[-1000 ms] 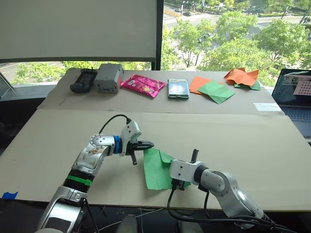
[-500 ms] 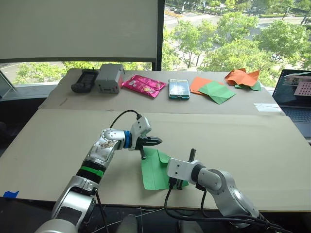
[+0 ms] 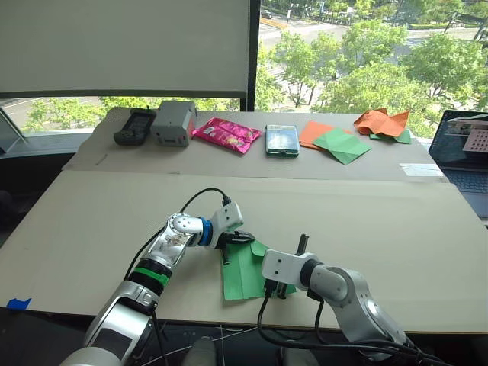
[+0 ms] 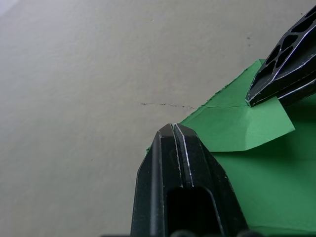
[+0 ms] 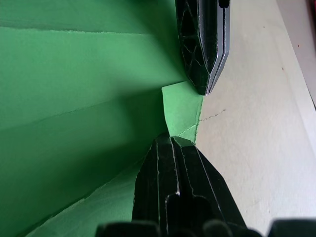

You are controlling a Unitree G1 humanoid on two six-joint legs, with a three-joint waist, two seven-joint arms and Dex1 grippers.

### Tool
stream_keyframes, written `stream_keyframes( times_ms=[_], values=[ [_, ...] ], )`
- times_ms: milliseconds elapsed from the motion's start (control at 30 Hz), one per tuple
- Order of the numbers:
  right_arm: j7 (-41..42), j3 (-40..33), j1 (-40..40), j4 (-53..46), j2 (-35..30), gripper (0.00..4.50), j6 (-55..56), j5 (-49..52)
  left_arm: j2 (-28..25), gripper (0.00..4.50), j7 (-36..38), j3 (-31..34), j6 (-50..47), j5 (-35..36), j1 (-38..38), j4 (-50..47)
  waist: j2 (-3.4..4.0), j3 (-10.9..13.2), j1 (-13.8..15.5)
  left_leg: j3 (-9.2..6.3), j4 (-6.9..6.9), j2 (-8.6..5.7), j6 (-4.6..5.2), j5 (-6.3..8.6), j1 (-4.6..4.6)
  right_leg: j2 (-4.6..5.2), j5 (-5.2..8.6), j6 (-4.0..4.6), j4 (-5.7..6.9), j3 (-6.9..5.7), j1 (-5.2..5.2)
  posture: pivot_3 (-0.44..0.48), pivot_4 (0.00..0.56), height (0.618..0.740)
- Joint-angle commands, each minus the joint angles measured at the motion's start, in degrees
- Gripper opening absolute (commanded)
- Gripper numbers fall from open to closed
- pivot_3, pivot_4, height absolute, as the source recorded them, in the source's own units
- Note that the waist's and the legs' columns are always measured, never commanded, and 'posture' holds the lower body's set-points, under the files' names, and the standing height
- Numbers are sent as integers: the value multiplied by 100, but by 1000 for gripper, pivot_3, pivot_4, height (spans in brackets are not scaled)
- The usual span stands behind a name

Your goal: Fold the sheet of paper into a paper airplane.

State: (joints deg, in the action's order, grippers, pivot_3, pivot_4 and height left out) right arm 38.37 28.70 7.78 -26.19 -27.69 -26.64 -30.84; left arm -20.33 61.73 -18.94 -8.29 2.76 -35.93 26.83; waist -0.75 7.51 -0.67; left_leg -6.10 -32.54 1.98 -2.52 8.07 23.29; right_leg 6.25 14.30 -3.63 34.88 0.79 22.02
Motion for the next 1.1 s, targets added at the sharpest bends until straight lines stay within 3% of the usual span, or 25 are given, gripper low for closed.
stream_keyframes(
  times_ms=[33,300,500,733,933,1100],
  values=[
    [28,-1,-37,-205,21,18,4,-56,21,0,-63,-66,68,-186,-20,187,1,0,2,0,-1,0,0,0,0,0,0,0,1,0,0,0,150,720],
    [58,11,-40,-243,26,18,1,-149,-11,0,7,-148,135,-293,61,382,2,-10,2,0,-10,0,-2,1,-4,0,3,-4,2,0,-11,0,150,720],
    [210,-221,-90,-499,141,1845,-225,132,7,0,1,-176,159,-316,53,433,3,-22,-3,0,-10,0,-3,2,-10,0,4,-4,3,-1,-15,0,150,720],
    [615,-1436,485,-958,723,1845,-1201,1637,40,0,-11,-205,228,-352,-15,548,2,-22,-12,0,-14,1,-6,4,-12,0,4,-5,6,-1,-21,0,150,720],
    [372,-1317,946,-364,991,34,-1727,1953,63,0,-15,-205,266,-366,-22,570,8,-25,0,0,-14,1,-4,2,-13,0,5,-4,10,-2,-21,0,150,720],
    [25,-1005,920,260,1103,34,-1727,1984,69,0,-25,-193,256,-360,-20,562,10,-26,-7,0,-14,1,-3,2,-12,0,5,-4,12,-1,-18,0,150,720]
  ],
)
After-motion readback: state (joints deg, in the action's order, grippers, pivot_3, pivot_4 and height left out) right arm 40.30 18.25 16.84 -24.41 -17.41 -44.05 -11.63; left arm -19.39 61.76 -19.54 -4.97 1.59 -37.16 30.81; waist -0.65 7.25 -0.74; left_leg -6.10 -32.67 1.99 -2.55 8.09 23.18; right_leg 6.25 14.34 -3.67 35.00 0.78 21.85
